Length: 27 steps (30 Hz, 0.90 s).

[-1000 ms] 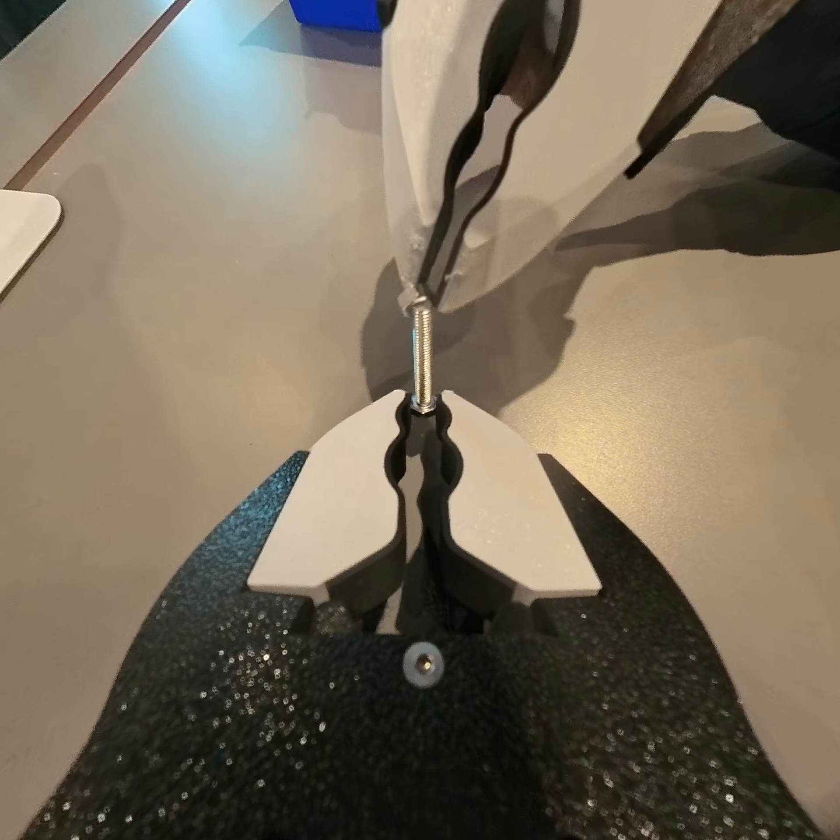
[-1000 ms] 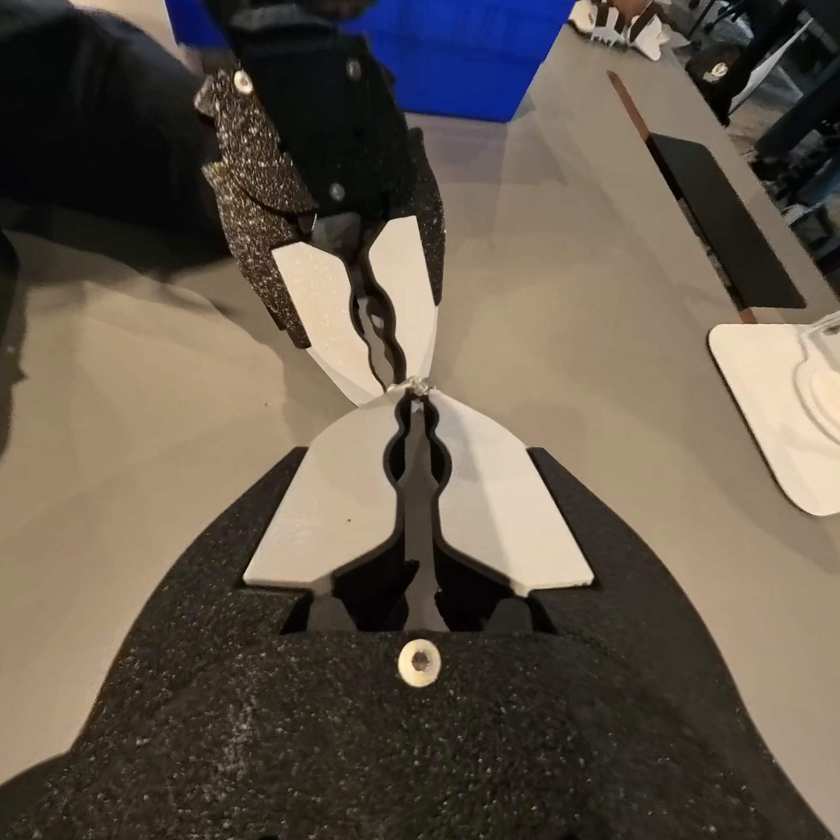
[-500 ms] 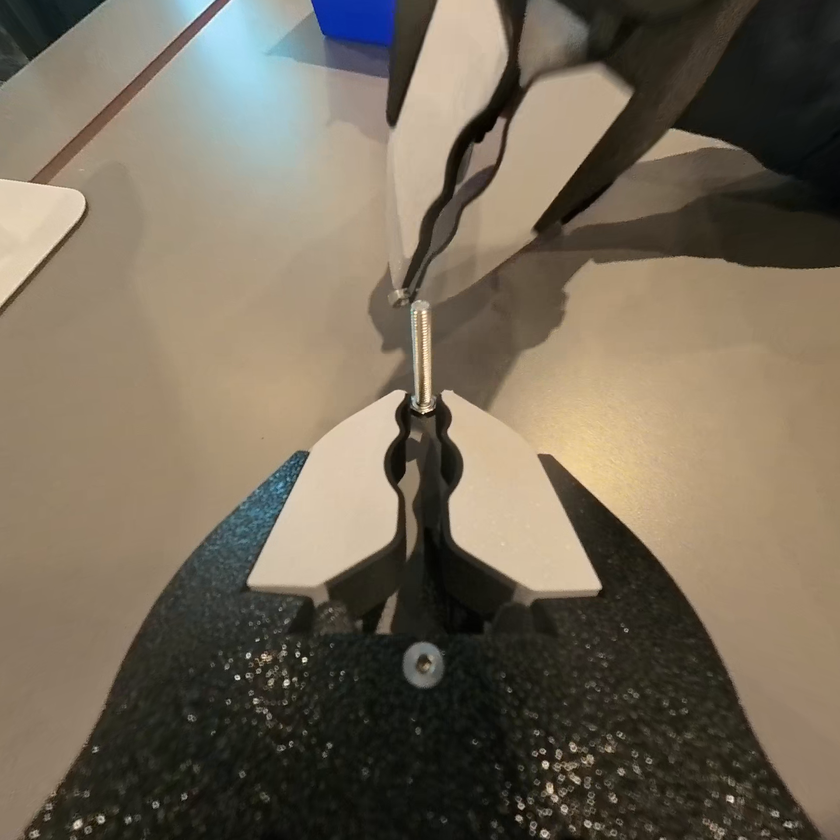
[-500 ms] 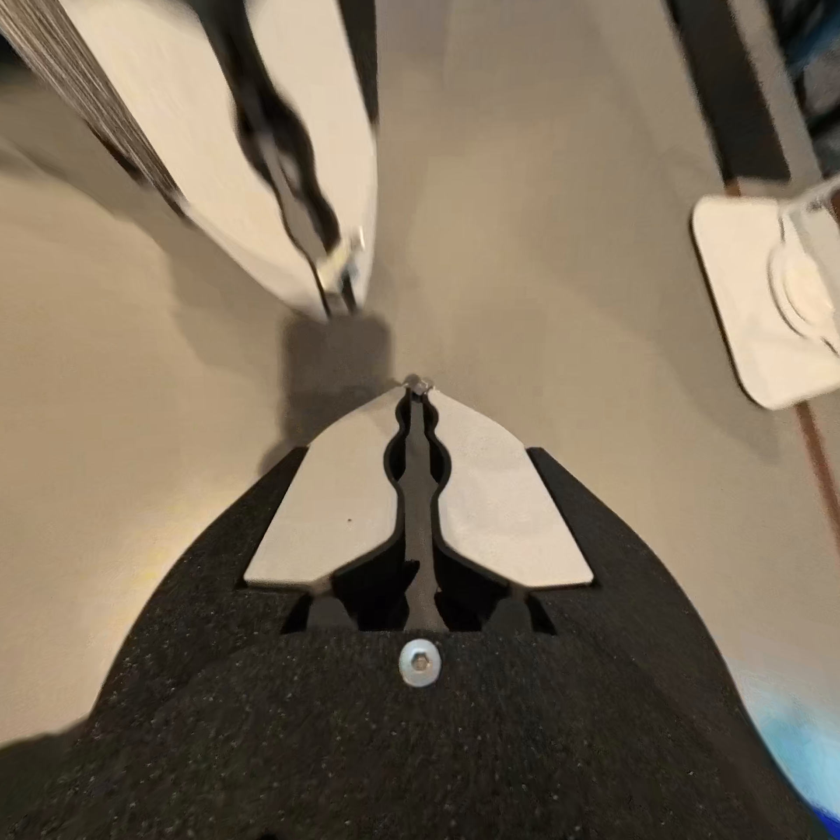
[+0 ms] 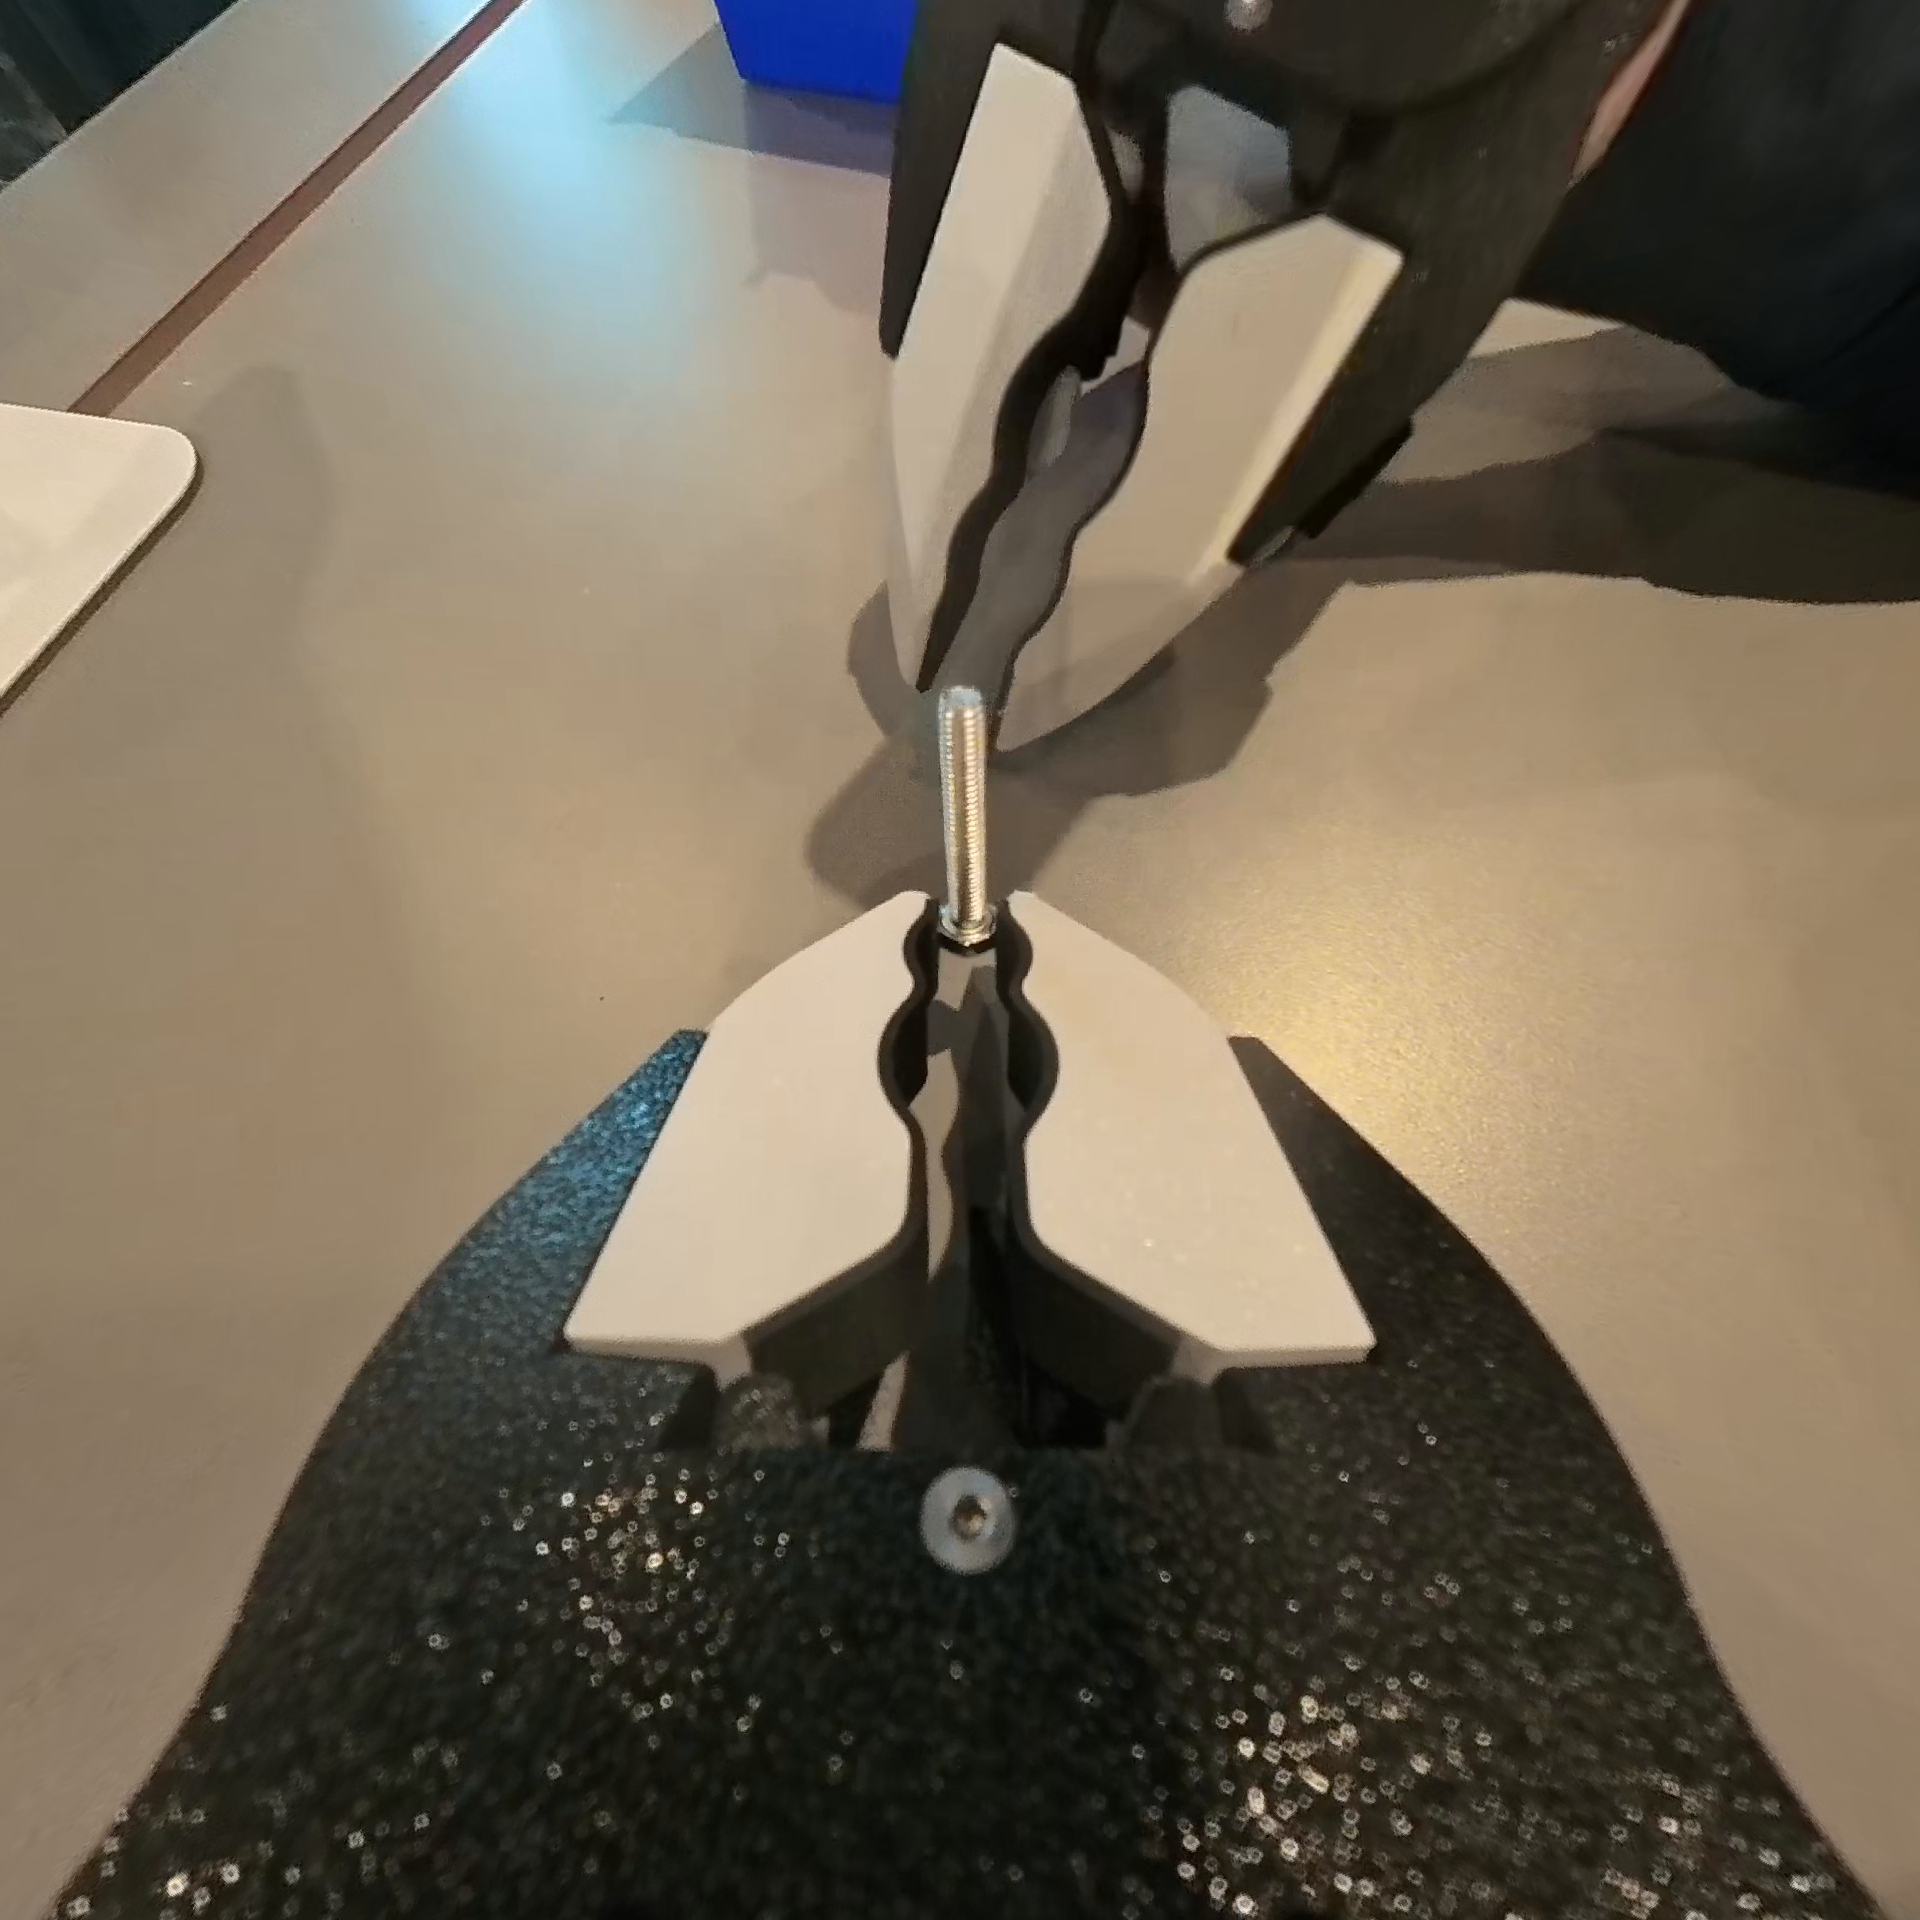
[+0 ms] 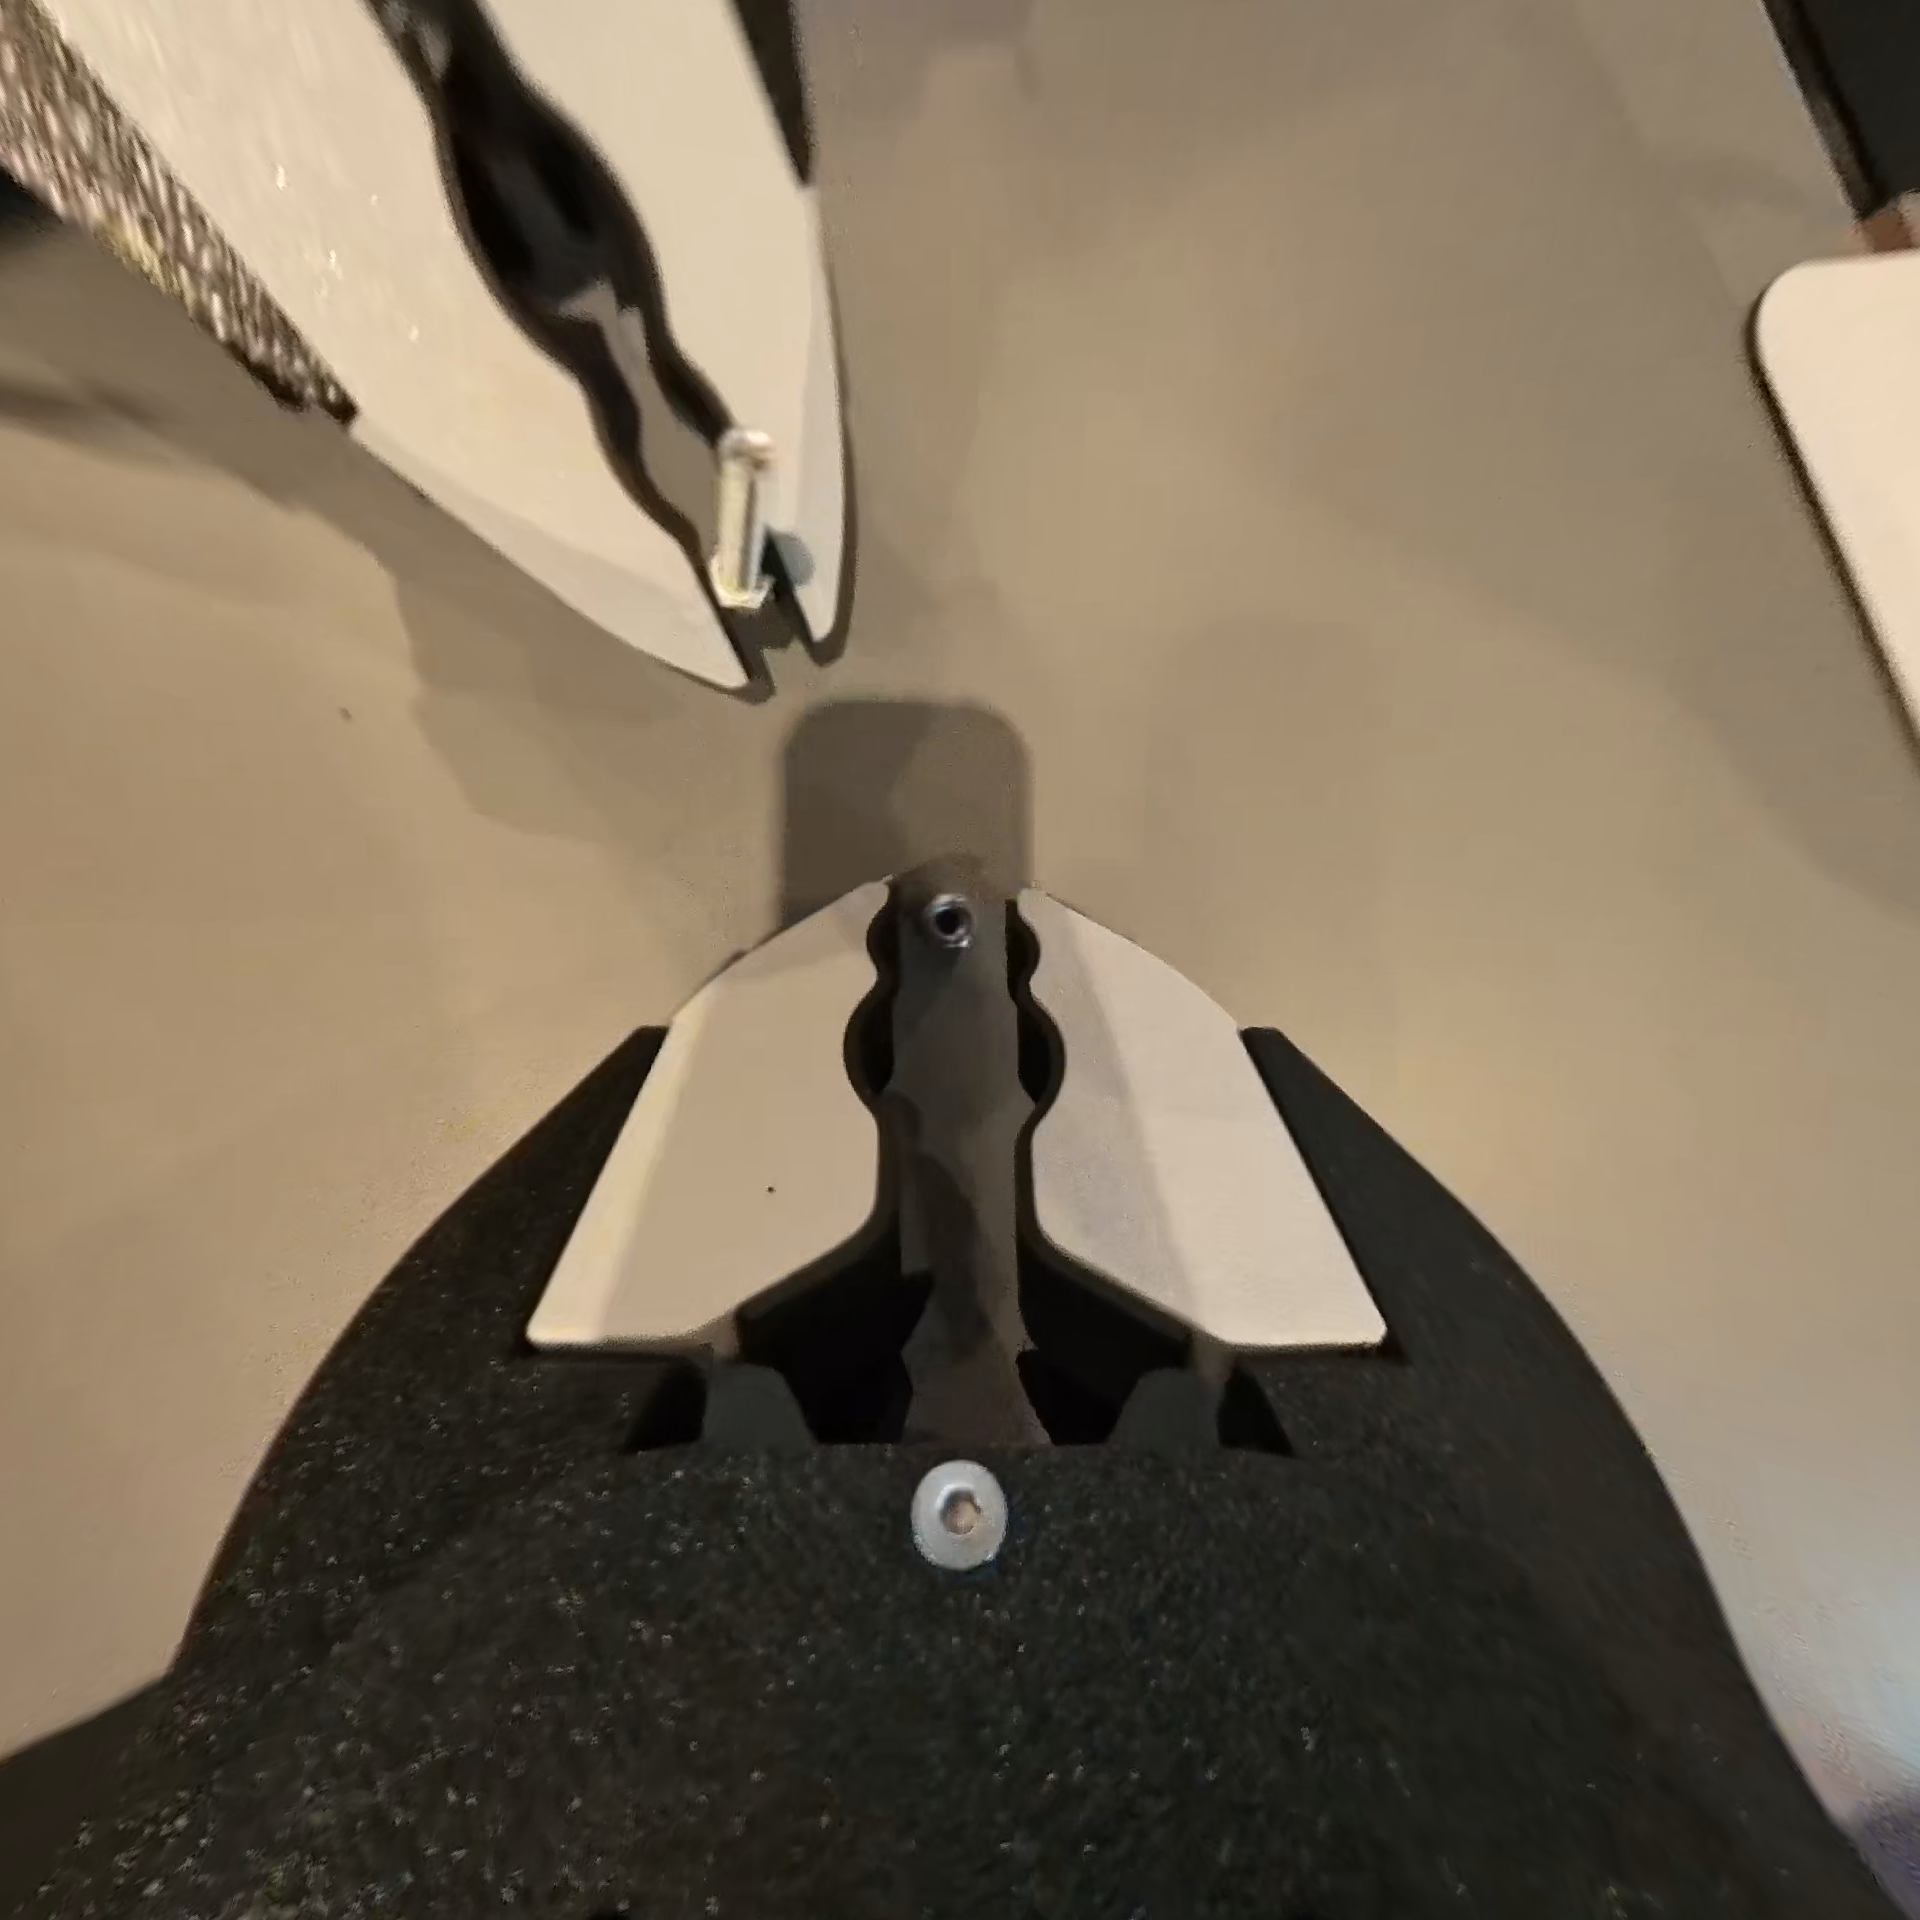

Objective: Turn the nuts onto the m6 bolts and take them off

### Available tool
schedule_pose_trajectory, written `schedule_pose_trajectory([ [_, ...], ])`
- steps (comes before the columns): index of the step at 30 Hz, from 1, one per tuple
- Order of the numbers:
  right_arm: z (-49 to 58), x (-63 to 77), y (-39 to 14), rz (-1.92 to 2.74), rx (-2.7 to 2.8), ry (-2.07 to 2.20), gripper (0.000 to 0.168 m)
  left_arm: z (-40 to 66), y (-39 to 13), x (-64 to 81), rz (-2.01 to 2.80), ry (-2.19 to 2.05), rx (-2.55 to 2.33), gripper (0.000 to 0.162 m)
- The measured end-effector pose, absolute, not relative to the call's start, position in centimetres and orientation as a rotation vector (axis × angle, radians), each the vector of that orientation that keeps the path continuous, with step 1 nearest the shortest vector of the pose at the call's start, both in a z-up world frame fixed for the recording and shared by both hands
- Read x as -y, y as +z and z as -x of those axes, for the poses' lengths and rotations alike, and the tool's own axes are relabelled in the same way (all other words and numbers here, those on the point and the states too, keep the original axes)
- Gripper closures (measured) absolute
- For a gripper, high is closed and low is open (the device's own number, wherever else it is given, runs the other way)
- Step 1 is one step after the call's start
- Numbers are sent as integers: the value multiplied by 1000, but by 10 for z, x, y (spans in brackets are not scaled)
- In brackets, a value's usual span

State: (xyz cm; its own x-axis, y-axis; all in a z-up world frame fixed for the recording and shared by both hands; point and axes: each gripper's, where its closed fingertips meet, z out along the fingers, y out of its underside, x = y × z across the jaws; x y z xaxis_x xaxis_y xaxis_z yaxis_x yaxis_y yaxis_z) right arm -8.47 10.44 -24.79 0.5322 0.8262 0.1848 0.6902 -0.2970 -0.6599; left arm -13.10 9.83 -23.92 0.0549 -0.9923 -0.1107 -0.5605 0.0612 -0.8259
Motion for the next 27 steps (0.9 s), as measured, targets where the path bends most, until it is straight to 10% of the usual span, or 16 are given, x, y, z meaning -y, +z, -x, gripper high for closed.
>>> schedule_pose_trajectory([
  [20,85,-103,-255,2148,1100,436,158,130,-238,-98,1592,-744,-1594,152],
  [27,115,-95,-176,1779,1041,637,159,130,-239,-95,1578,-746,-1614,152],
])
